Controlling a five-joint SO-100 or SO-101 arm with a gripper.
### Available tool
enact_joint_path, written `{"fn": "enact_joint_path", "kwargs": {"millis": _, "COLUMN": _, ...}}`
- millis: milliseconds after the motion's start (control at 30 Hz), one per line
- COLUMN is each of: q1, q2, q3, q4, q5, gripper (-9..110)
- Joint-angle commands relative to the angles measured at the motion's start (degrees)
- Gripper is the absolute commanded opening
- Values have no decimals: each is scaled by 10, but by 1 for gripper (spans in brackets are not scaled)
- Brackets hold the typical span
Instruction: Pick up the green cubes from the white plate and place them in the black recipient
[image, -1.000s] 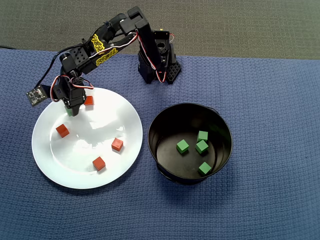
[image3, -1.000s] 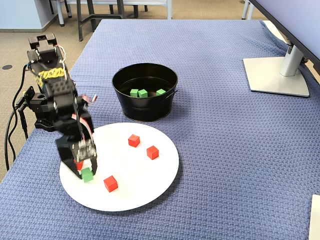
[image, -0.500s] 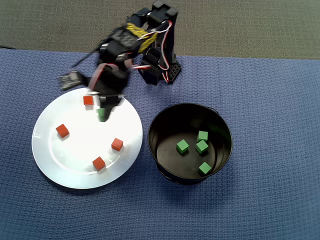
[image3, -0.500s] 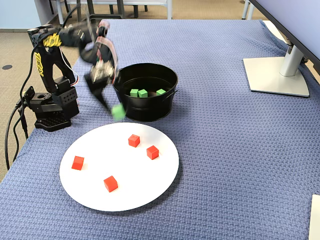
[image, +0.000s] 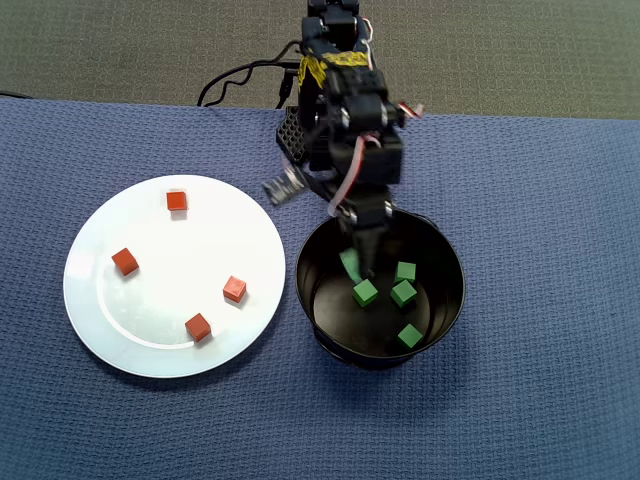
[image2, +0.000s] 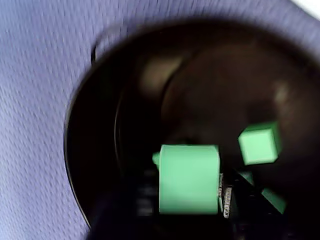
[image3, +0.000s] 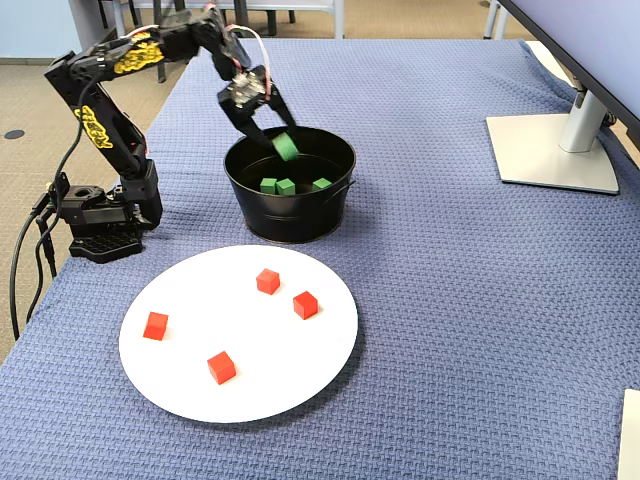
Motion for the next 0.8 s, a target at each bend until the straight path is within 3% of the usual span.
{"fn": "enact_joint_path", "kwargs": {"millis": 0, "q1": -19, "q2": 19, "q3": -14, "q4": -4, "q5": 20, "gripper": 34}}
{"fn": "enact_joint_path", "kwargs": {"millis": 100, "q1": 9, "q2": 78, "q3": -24, "q4": 25, "q5": 17, "gripper": 25}}
{"fn": "enact_joint_path", "kwargs": {"millis": 200, "q1": 78, "q2": 155, "q3": -15, "q4": 47, "q5": 60, "gripper": 0}}
{"fn": "enact_joint_path", "kwargs": {"millis": 367, "q1": 170, "q2": 303, "q3": 146, "q4": 13, "q5": 61, "gripper": 0}}
{"fn": "enact_joint_path", "kwargs": {"millis": 667, "q1": 215, "q2": 472, "q3": 385, "q4": 56, "q5": 41, "gripper": 2}}
{"fn": "enact_joint_path", "kwargs": {"millis": 767, "q1": 243, "q2": 514, "q3": 483, "q4": 10, "q5": 18, "gripper": 3}}
